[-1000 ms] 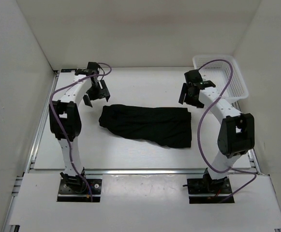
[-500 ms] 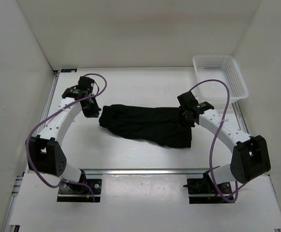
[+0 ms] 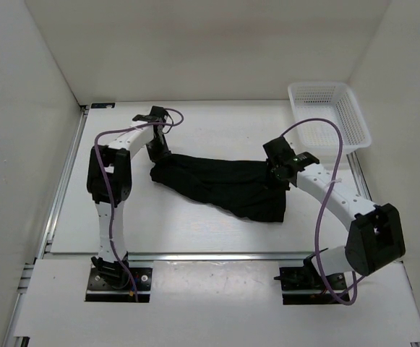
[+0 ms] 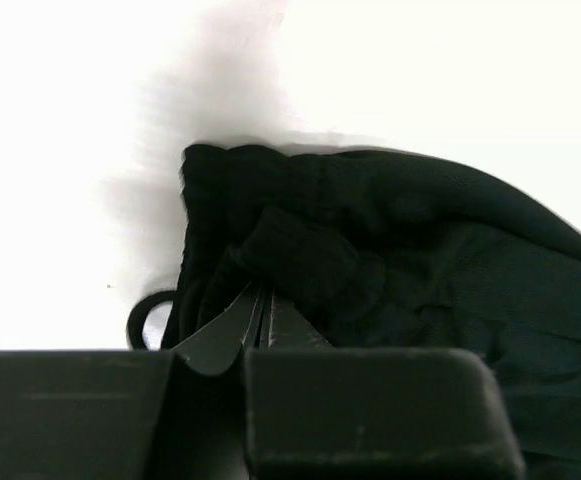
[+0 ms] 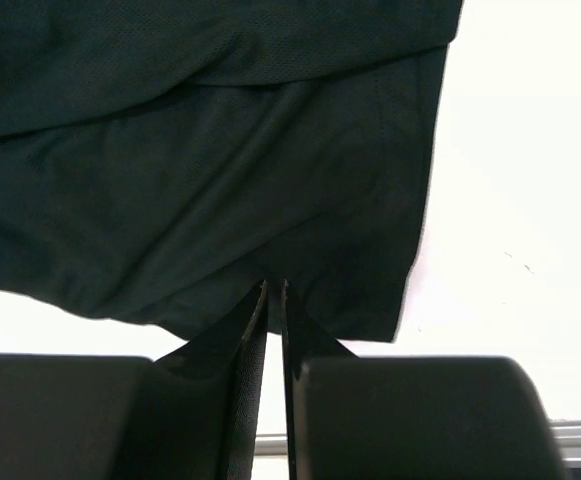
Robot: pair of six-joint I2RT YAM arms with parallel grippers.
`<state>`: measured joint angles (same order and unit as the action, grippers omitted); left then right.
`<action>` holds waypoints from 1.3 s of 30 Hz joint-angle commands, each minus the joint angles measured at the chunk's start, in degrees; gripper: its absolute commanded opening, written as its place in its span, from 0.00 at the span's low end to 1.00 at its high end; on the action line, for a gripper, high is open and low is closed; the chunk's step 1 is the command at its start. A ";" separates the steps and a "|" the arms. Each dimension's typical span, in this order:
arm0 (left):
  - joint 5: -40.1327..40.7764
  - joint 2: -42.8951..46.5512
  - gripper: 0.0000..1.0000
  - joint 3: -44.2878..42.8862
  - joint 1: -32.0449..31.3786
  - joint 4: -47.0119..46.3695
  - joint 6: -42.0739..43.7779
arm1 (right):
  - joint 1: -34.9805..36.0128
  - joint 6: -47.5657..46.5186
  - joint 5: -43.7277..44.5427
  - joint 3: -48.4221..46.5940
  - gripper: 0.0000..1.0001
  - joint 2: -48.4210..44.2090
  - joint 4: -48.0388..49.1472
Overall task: Fold and stack the shorts
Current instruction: Fold the shorts
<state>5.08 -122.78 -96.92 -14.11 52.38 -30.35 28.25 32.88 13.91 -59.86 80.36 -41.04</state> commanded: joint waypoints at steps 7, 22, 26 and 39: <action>9.15 10.24 0.64 -4.33 -2.24 5.27 0.47 | 0.31 0.78 2.70 -3.06 0.15 -6.35 -5.36; -9.29 23.30 0.95 18.60 4.18 -4.55 1.52 | 0.31 -0.36 3.93 -5.89 0.20 -6.35 -6.60; -13.60 18.30 0.95 20.02 5.32 -7.46 0.99 | 0.31 -0.36 3.93 -5.89 0.20 -6.35 -6.60; -3.87 11.50 0.31 17.82 5.93 -8.79 -0.94 | 0.31 -0.36 4.46 -4.13 0.20 -6.88 -7.13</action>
<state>-5.04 -112.22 -77.95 -8.69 44.38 -31.62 28.25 32.82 17.08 -64.07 74.67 -47.09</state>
